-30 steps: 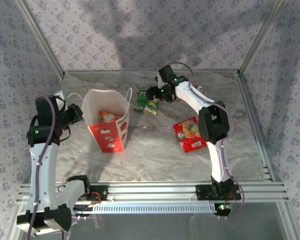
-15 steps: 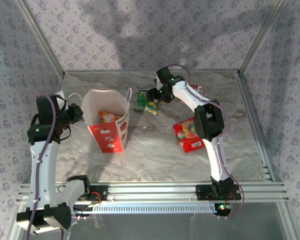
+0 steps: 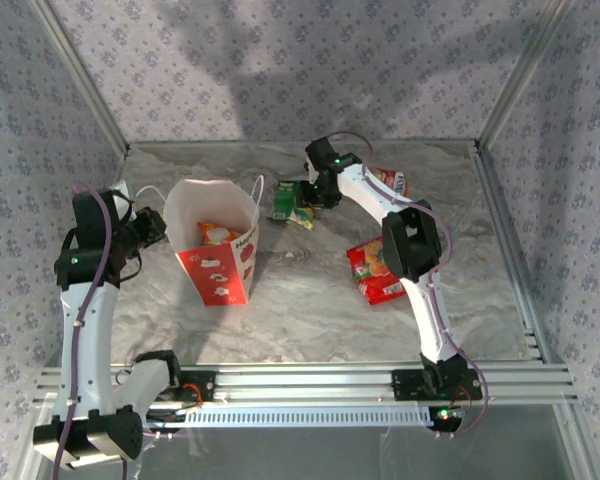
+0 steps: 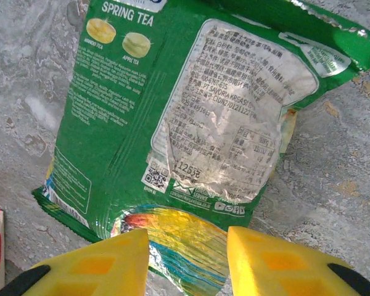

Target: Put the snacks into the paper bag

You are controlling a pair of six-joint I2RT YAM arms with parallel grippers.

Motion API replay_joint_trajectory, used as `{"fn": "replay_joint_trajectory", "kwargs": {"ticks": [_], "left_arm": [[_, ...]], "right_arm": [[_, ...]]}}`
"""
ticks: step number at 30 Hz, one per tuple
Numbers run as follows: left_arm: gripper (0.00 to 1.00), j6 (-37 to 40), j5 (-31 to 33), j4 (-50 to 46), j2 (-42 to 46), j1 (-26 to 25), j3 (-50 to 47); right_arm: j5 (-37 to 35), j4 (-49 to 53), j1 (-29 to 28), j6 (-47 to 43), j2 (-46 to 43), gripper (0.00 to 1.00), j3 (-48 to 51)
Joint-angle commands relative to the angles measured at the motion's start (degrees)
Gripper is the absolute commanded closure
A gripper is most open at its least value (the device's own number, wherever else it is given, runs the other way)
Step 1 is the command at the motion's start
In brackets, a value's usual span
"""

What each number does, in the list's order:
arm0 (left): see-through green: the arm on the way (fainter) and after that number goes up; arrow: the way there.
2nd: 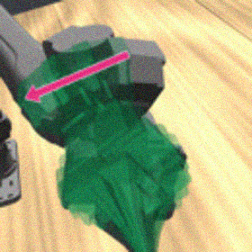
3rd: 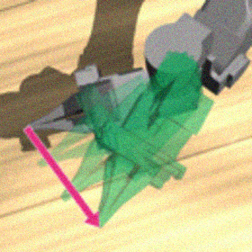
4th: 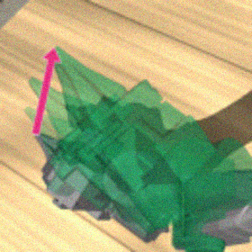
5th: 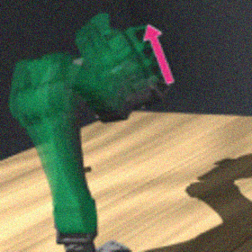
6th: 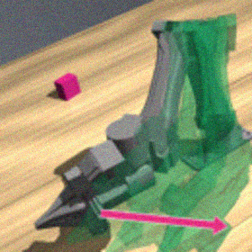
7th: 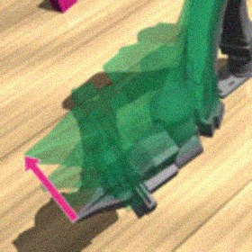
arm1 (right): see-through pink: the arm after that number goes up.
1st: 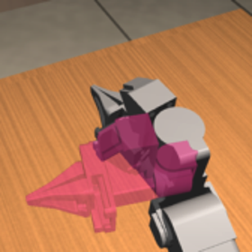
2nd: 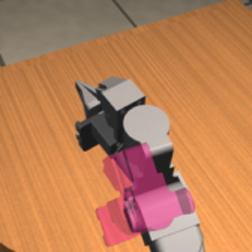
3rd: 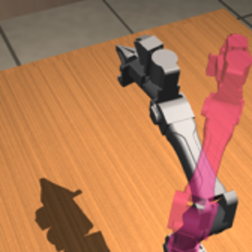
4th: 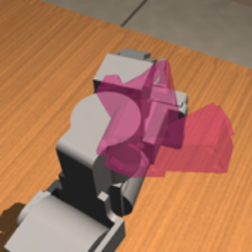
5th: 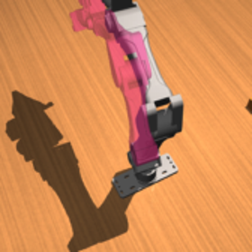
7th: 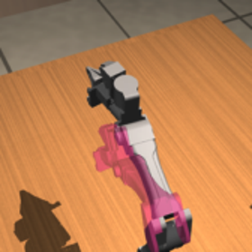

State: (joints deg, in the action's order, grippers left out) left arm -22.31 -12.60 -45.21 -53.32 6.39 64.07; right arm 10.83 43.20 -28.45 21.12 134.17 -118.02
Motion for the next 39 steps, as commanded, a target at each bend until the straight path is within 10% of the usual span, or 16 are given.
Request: {"fn": "replay_joint_trajectory", "kwargs": {"ticks": [1,12,24,39], "left_arm": [[0.9,0.76,-0.36,-0.3,0.86,0.35,0.61],[0.9,1.21,-0.23,-0.75,1.8,0.33,0.61],[0.9,1.46,0.04,-1.71,3.11,0.3,0.92],[0.9,1.75,0.71,-2.25,4.36,0.36,0.92]], "right_arm": [[-2.22,2.68,-0.73,0.14,2.09,0.62,-1.43],[-4.96,4.51,-1.33,-0.34,3.23,0.61,-1.95],[-7.9,5.66,-2.01,-1.76,2.64,0.91,0.42],[-8.33,1.67,-3.58,-1.49,-10.48,0.94,19.15]]}}
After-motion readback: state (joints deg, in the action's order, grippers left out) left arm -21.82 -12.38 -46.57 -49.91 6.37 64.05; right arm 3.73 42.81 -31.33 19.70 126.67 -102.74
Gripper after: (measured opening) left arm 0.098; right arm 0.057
